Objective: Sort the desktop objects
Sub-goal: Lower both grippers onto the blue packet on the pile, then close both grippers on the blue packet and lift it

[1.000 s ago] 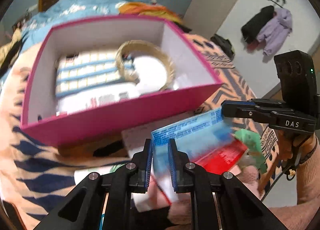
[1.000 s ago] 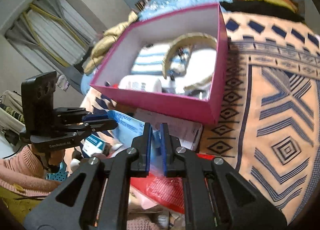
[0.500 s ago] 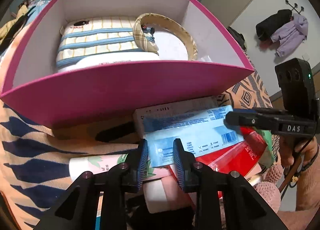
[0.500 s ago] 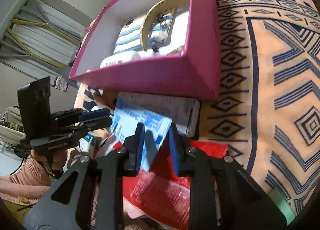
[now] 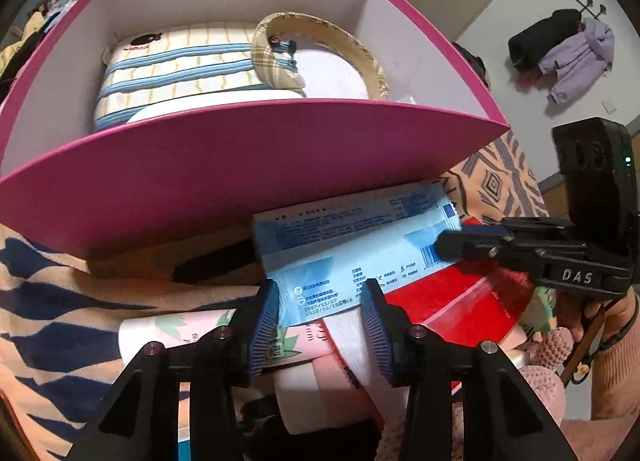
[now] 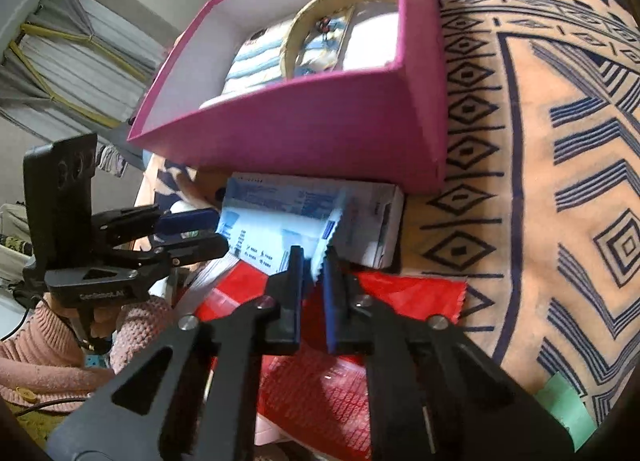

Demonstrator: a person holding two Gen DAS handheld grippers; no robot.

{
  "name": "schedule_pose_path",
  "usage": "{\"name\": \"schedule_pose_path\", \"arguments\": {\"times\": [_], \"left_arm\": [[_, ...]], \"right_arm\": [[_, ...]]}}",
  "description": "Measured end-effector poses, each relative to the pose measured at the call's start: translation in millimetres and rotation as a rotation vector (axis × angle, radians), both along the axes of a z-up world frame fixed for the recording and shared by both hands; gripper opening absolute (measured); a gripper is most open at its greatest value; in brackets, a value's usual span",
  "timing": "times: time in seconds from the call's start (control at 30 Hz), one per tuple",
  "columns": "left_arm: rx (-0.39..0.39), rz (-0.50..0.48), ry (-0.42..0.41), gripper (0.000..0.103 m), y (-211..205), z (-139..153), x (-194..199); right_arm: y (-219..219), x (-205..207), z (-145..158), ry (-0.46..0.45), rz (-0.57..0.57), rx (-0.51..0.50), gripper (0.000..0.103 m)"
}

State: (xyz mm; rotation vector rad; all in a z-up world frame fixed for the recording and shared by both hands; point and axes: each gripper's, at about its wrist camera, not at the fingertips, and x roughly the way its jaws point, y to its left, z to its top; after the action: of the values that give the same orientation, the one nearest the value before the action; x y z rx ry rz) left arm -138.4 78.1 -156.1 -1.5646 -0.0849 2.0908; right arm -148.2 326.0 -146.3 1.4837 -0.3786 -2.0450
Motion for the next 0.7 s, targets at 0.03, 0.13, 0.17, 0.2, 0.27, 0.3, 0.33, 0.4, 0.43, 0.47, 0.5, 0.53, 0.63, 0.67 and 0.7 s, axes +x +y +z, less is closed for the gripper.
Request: {"name": "schedule_pose_path", "arguments": {"times": [0.03,0.13,0.17,0.2,0.27,0.3,0.33,0.4,0.43,0.47,0.5,0.53,0.63,0.67,0.7], "left_arm": [[0.008,0.008,-0.004,0.043,-2,0,0],[0.019,0.016,-0.007,0.043,-5,2,2],[0.019,0.015,-0.006,0.043,-5,2,3],[0.02,0.014,-0.005,0.043,-6,3,4],[0.025,-0.001,-0.002,0.043,-3,5,7],[0.027,-0.008,0.0,0.043,0,6,9],[0.029,-0.015,0.002,0.043,2,7,10],[0.032,-0.027,0.001,0.043,8,8,11],[0.031,-0.033,0.0,0.043,11,9,10],[0.032,-0.045,-0.003,0.044,15,9,10],[0.029,-0.054,-0.003,0.045,19,8,10],[0.025,-0.062,-0.003,0.045,23,8,9],[0.018,-0.091,-0.02,0.046,33,5,4],[0.015,-0.101,-0.03,0.046,37,4,2],[0.012,-0.111,-0.041,0.046,41,2,0]], "right_arm": [[2,1,2,0.006,-0.004,-0.013,0.005],[11,3,5,0.01,-0.018,-0.059,0.004],[15,3,5,0.003,-0.028,-0.085,0.004],[20,4,4,-0.005,-0.041,-0.11,0.004],[32,5,0,-0.032,-0.073,-0.169,0.003],[38,6,-3,-0.043,-0.09,-0.187,0.003],[44,6,-7,-0.056,-0.108,-0.2,0.003],[58,9,-15,-0.084,-0.147,-0.214,0.003],[64,10,-18,-0.094,-0.166,-0.215,0.003],[71,11,-22,-0.103,-0.184,-0.216,0.003],[78,12,-25,-0.111,-0.201,-0.217,0.003],[83,13,-26,-0.113,-0.212,-0.217,0.003],[87,11,-26,-0.093,-0.213,-0.181,0.003],[87,10,-24,-0.082,-0.21,-0.159,0.003],[85,9,-22,-0.071,-0.205,-0.131,0.003]]}}
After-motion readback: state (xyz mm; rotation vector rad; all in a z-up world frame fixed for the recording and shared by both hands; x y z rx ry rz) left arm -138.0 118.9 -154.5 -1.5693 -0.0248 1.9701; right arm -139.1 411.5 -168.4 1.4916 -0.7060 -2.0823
